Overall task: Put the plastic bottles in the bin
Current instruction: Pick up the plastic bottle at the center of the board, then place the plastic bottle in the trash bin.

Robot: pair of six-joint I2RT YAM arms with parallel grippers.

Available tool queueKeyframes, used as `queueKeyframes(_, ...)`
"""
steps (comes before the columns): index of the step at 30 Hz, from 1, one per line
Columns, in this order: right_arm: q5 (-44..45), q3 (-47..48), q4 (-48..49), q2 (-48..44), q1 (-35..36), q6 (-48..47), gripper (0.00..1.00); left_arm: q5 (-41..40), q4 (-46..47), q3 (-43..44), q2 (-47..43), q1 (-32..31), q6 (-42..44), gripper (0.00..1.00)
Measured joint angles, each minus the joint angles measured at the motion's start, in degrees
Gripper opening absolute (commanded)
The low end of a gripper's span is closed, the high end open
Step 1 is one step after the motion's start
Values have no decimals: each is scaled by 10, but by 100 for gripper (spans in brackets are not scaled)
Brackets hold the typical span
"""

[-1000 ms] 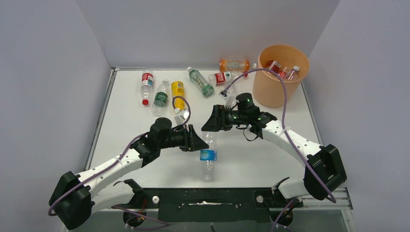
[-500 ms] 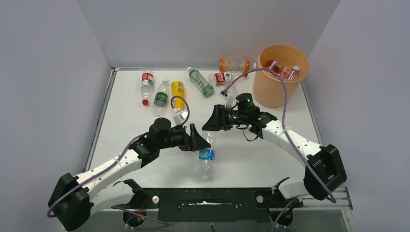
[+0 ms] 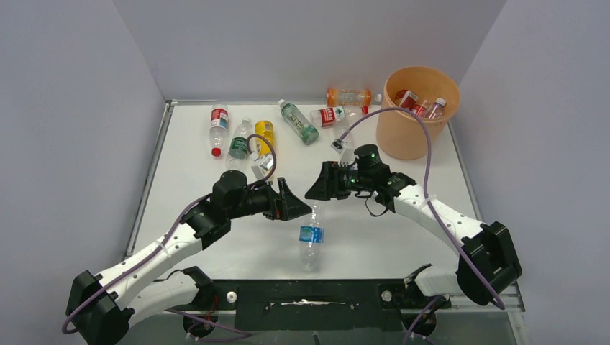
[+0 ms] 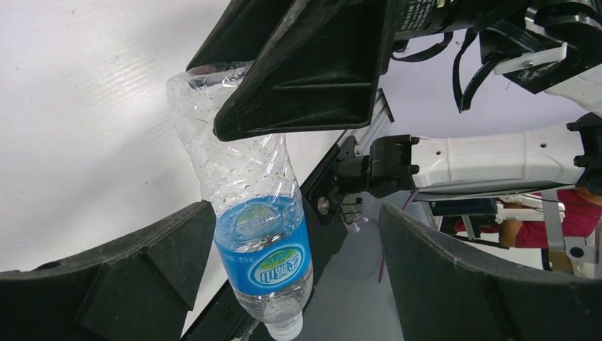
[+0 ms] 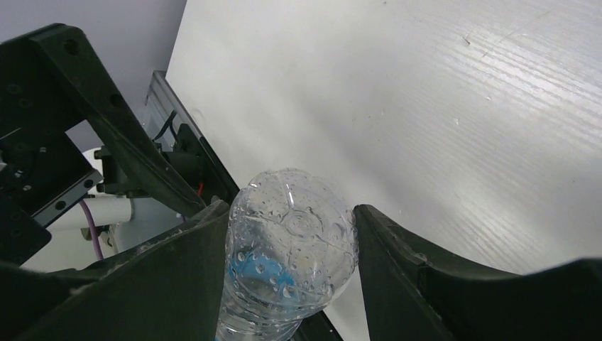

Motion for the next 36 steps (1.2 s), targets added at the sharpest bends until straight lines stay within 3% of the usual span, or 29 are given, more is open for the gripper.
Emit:
queueKeyframes(8, 18, -3, -19, -11, -13, -17, 58, -10, -26, 18, 0, 0, 15, 87)
queueKeyframes(14, 24, 21, -50, -23, -82, -43, 58, -11, -37, 19, 1, 0, 17, 87)
queueKeyframes(26, 63, 204, -92, -23, -271, -96, 59, -25, -55, 19, -32, 0, 17, 87)
queueKeyframes(36, 167, 316, -50, -17, -317, -103, 59, -47, -75, -31, -107, 0, 2, 87)
